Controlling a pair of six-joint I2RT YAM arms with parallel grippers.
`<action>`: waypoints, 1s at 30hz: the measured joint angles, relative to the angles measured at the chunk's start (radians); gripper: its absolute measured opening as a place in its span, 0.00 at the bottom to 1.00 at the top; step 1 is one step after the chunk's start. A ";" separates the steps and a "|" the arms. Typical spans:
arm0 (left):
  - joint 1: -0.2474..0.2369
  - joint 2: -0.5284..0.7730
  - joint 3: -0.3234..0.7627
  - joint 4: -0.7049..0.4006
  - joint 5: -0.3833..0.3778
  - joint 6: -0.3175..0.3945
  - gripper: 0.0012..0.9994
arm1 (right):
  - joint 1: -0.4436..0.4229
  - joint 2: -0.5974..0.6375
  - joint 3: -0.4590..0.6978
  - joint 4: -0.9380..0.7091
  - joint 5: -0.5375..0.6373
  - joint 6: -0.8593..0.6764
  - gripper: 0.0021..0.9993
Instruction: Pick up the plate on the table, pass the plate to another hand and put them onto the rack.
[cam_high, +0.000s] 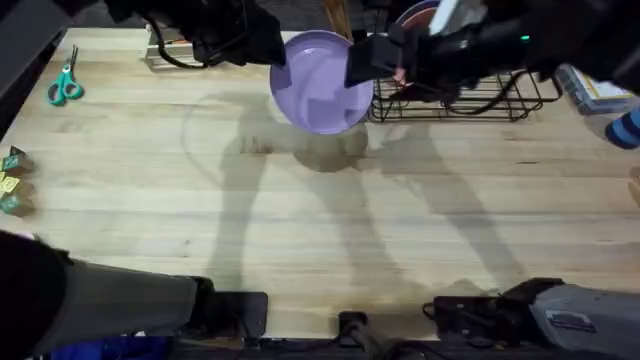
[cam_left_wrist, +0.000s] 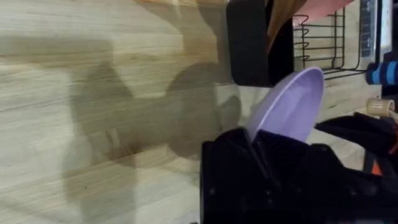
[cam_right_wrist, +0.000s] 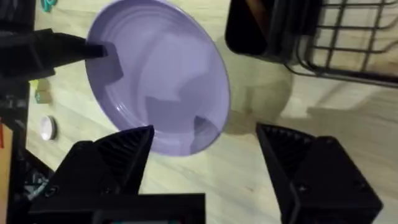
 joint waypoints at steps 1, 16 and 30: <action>0.000 0.000 0.000 0.000 0.000 0.000 0.04 | 0.007 0.013 0.000 0.010 0.003 0.002 0.99; 0.000 0.000 0.000 0.000 0.000 0.000 0.04 | 0.018 0.131 0.000 0.046 0.014 0.028 0.86; 0.002 0.000 0.000 0.000 -0.013 0.000 0.04 | 0.017 0.131 0.000 0.051 0.013 0.040 0.03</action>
